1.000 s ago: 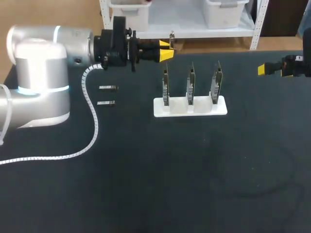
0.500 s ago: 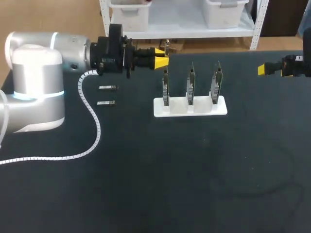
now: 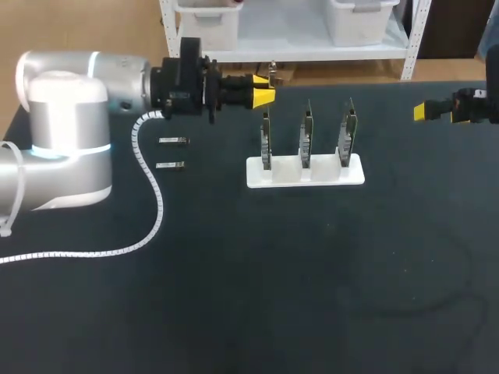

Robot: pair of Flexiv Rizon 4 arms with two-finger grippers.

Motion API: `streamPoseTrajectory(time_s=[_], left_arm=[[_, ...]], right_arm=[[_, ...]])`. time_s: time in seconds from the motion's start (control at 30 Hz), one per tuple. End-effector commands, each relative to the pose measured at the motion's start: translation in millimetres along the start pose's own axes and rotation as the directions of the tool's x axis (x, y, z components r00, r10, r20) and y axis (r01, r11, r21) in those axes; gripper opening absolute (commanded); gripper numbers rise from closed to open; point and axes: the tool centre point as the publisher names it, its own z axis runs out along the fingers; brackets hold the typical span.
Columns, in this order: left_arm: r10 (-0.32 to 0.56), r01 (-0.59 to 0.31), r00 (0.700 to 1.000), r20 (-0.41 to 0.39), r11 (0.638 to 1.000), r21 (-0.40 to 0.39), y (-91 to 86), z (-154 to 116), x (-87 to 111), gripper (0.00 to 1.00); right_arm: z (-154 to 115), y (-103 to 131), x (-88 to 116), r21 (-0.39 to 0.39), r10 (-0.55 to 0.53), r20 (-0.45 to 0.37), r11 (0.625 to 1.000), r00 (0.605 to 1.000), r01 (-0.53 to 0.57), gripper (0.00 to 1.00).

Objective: Pick up the optical module with the left hand, and insert it into the network port with the right hand.

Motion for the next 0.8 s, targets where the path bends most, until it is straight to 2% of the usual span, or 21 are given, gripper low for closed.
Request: streamPoseTrajectory(time_s=[0.03,0.63,0.8], left_arm=[[-0.005,0.006,1.000,-0.009,1.000,0.005,2.1,0,1.3,0.00],[-0.005,0.006,1.000,-0.009,1.000,0.005,2.1,0,1.3,0.00],[-0.005,0.006,1.000,-0.009,1.000,0.005,2.1,0,1.3,0.00]], right_arm=[[-2,1,0,0.003,0.001,-0.001,1.000,1.000,-0.001,1.00],[-2,1,0,0.003,0.001,-0.001,1.000,1.000,-0.001,1.00],[-3,28,-9,-0.096,-0.128,0.026,0.987,0.991,0.130,1.00]])
